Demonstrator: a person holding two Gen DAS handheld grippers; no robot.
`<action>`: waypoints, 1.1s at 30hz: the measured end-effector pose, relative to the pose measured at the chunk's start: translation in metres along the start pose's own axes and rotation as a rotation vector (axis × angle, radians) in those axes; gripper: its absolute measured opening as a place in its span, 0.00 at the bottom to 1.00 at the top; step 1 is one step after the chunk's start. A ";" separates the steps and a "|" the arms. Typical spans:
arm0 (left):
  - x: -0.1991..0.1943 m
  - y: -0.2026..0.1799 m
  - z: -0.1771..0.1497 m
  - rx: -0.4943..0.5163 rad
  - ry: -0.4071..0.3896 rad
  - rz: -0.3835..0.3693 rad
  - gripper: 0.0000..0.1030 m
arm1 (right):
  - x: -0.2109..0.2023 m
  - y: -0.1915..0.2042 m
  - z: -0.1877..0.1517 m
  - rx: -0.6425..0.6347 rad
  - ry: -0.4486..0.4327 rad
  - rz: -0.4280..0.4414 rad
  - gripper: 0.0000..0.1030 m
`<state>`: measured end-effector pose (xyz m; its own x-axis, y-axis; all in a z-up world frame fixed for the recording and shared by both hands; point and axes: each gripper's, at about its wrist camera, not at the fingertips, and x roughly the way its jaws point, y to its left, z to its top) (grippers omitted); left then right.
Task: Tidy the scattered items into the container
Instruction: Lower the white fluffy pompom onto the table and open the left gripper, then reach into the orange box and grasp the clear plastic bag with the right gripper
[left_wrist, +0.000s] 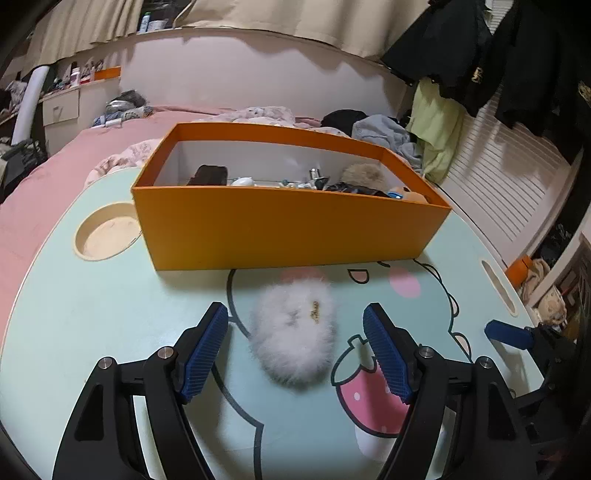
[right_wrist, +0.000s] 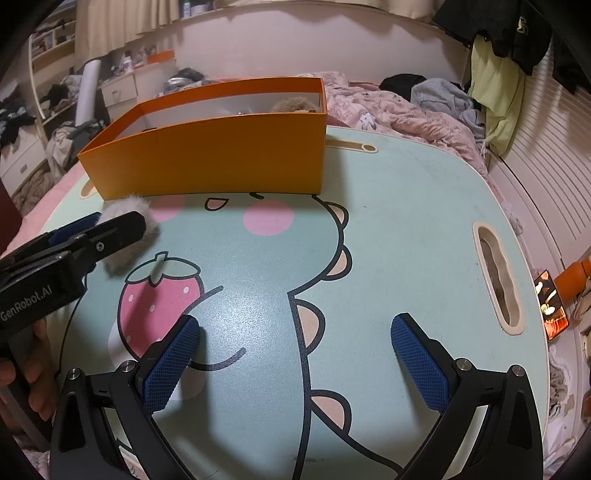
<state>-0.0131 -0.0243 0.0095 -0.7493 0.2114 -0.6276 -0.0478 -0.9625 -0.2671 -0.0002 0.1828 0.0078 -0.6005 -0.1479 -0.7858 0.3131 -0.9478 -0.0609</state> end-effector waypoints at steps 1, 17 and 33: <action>-0.002 0.000 -0.001 -0.007 -0.012 -0.003 0.74 | -0.001 -0.001 0.003 0.001 -0.001 0.001 1.00; -0.032 0.004 -0.008 -0.052 -0.158 0.014 0.74 | -0.030 0.024 0.148 0.001 -0.029 0.423 0.48; -0.031 0.008 -0.010 -0.073 -0.153 -0.005 0.74 | 0.109 0.064 0.178 -0.028 0.422 0.307 0.23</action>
<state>0.0162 -0.0371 0.0191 -0.8414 0.1820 -0.5089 -0.0075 -0.9455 -0.3257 -0.1767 0.0554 0.0274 -0.1310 -0.2851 -0.9495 0.4514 -0.8699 0.1990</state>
